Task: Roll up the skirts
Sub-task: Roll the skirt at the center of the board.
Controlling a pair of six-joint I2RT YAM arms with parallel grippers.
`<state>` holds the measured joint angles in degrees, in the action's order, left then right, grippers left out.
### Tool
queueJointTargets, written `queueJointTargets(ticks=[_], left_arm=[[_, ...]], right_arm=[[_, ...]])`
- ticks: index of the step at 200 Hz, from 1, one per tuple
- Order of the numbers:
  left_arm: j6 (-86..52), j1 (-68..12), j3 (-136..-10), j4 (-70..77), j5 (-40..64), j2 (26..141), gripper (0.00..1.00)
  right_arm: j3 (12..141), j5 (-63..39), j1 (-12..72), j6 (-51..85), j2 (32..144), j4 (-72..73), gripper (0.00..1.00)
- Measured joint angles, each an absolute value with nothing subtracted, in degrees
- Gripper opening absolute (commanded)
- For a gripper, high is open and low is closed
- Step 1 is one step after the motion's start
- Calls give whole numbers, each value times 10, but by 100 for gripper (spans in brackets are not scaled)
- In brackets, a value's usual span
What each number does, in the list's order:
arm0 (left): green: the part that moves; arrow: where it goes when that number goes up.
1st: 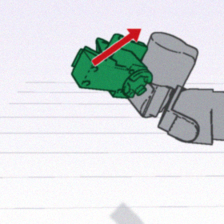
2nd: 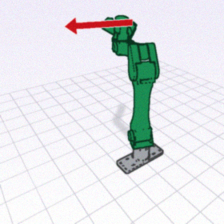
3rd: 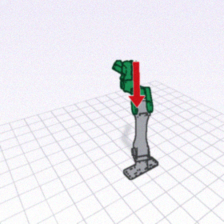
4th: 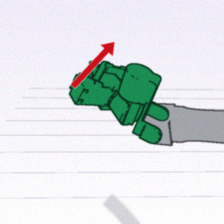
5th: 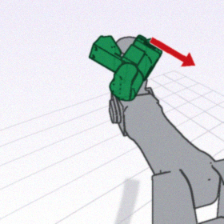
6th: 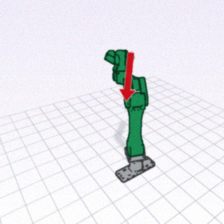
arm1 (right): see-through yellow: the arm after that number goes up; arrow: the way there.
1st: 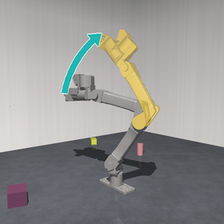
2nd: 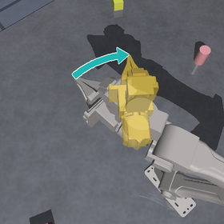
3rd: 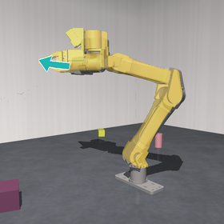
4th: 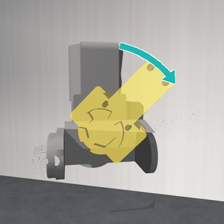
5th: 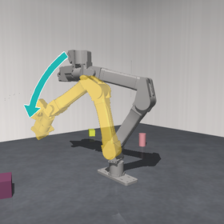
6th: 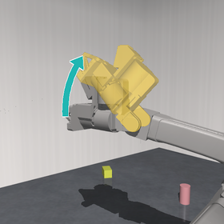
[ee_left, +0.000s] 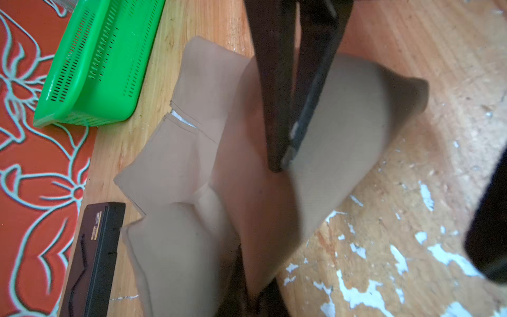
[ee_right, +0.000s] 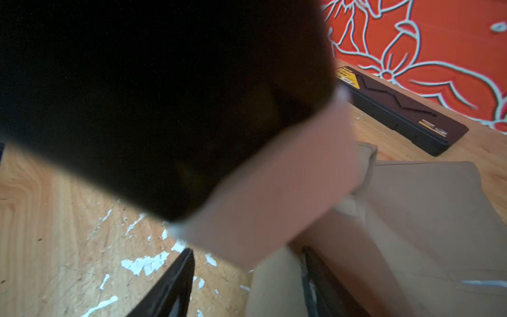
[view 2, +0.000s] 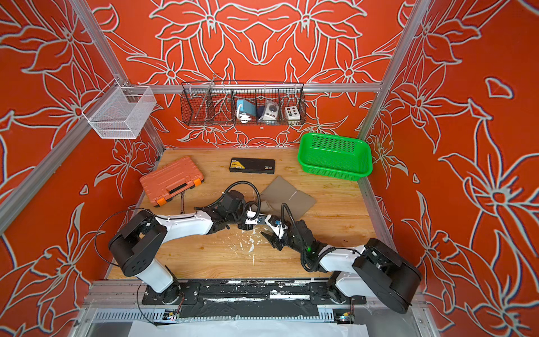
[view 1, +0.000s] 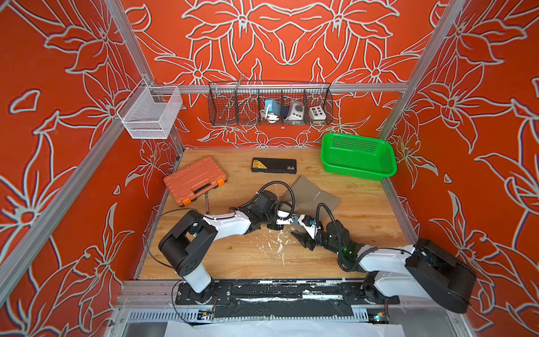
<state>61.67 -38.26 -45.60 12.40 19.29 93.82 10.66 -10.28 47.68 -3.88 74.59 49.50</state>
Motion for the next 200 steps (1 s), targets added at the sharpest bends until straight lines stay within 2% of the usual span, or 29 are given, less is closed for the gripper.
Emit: queueJointTargets(ticks=[61,104,200], left_arm=[[616,-379,-455,112,181,938,0],[610,-369,-453,103,183,938,0],[548,-348,-448,142,256,910,0]], right_arm=[[107,15,495,-79,795,569,56],[109,34,506,-80,823,594,54],[107,45,510,-65,805,548,59]])
